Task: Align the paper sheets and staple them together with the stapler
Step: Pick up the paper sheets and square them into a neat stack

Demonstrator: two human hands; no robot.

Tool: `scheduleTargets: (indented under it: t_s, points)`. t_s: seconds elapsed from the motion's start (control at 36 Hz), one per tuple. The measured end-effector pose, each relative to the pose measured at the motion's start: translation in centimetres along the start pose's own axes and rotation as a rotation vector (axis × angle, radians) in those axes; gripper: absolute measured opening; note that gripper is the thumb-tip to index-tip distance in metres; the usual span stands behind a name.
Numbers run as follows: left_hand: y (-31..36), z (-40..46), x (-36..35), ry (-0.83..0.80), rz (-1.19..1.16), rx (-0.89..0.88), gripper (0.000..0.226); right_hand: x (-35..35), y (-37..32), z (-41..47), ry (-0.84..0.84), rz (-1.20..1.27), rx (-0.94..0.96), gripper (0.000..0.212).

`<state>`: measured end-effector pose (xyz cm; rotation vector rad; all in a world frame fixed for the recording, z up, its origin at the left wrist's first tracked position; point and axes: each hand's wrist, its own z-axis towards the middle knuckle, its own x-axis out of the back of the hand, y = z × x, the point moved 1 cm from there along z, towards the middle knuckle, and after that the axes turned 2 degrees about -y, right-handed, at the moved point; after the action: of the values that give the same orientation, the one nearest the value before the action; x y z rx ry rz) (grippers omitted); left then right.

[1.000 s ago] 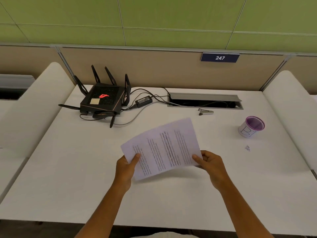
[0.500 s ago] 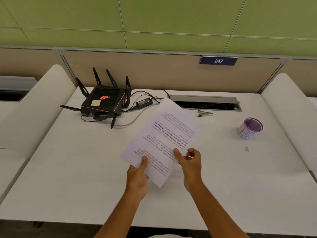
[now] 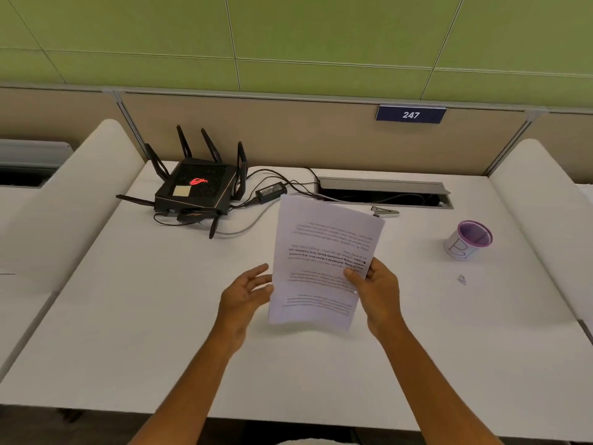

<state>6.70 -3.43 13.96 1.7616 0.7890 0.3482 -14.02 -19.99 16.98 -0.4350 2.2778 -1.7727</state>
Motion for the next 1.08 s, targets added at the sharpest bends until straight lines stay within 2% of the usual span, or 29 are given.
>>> scheduleTargets:
  t_s: [0.08, 0.31, 0.5, 0.69, 0.86, 1.0, 1.08]
  points:
    - [2.1, 0.8, -1.5, -0.052, 0.112, -0.055, 0.043, -0.3, -0.3, -0.2, -0.012, -0.032, 0.071, 0.032]
    - [3.5, 1.0, -4.5, 0.026, 0.139, -0.195, 0.035, -0.4, 1.4, -0.7, 0.047, -0.048, 0.138, 0.026]
    - [0.8, 0.2, -4.9, 0.02, 0.182, -0.114, 0.024, 0.1, 4.6, -0.5, 0.03, -0.176, 0.032, 0.023]
    - [1.4, 0.0, -5.3, 0.003, 0.176, -0.146, 0.024, 0.4, 4.3, -0.4, 0.044, -0.199, 0.036, 0.019]
    - [0.4, 0.2, -5.2, 0.002, 0.208, -0.103, 0.024, 0.2, 5.5, -0.1, 0.006, -0.22, -0.027, 0.024]
    - [0.4, 0.7, -4.9, -0.018, 0.205, -0.075, 0.016, 0.7, 4.9, 0.2, -0.039, -0.25, 0.02, 0.025]
    - [0.3, 1.0, -4.3, 0.008, 0.189, -0.045, 0.009, 1.2, 4.5, 0.4, -0.089, -0.201, -0.018, 0.024]
